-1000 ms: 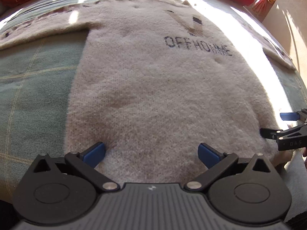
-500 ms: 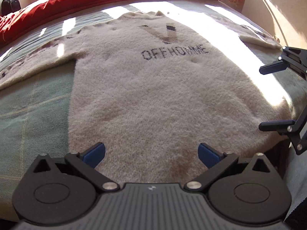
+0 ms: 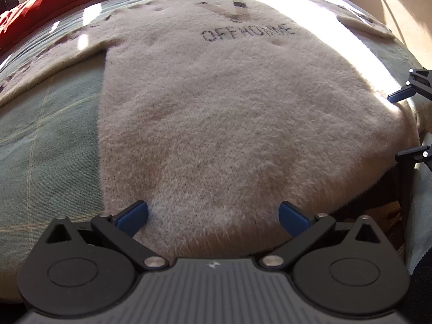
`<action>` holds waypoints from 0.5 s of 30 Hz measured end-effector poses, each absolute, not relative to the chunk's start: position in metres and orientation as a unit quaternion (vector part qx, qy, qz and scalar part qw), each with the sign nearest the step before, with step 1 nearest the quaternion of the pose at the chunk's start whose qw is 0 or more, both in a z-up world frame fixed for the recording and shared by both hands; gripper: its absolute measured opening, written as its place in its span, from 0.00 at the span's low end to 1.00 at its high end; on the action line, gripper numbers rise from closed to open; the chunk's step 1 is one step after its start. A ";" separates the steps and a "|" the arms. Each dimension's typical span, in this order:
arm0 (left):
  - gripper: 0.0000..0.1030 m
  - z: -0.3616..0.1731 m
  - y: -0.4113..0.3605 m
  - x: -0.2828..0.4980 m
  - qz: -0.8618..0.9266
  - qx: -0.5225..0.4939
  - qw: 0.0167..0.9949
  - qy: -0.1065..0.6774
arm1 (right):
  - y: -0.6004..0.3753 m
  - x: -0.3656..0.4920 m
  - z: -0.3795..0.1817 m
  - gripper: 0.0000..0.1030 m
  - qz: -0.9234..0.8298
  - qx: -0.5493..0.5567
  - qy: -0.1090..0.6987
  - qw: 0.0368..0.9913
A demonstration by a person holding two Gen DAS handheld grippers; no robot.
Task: Fold clothes
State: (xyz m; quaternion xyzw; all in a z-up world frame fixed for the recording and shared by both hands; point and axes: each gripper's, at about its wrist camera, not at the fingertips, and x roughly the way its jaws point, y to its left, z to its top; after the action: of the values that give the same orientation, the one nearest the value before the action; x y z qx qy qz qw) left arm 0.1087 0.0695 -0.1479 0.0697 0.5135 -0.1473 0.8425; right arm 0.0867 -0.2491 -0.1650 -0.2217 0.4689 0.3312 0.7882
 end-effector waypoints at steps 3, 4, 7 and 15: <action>0.99 -0.135 0.066 0.126 -0.152 0.050 0.852 0.498 | -0.256 0.102 -0.148 1.00 0.303 -0.163 0.441 0.829; 0.99 -0.133 0.064 0.135 -0.151 0.045 0.855 0.494 | -0.257 0.109 -0.143 1.00 0.290 -0.147 0.428 0.843; 0.99 -0.134 0.054 0.164 -0.143 0.027 0.862 0.485 | -0.253 0.145 -0.143 1.00 0.234 -0.103 0.426 0.868; 0.99 -0.165 0.048 0.181 -0.115 -0.014 0.860 0.497 | -0.252 0.169 -0.182 1.00 0.141 -0.044 0.460 0.875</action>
State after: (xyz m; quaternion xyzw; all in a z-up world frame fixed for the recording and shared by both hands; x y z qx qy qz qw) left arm 0.1814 0.0478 -0.1645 -0.0138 0.4972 -0.1147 0.8599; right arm 0.1693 -0.2521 -0.1817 -0.0437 0.4604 0.1408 0.8754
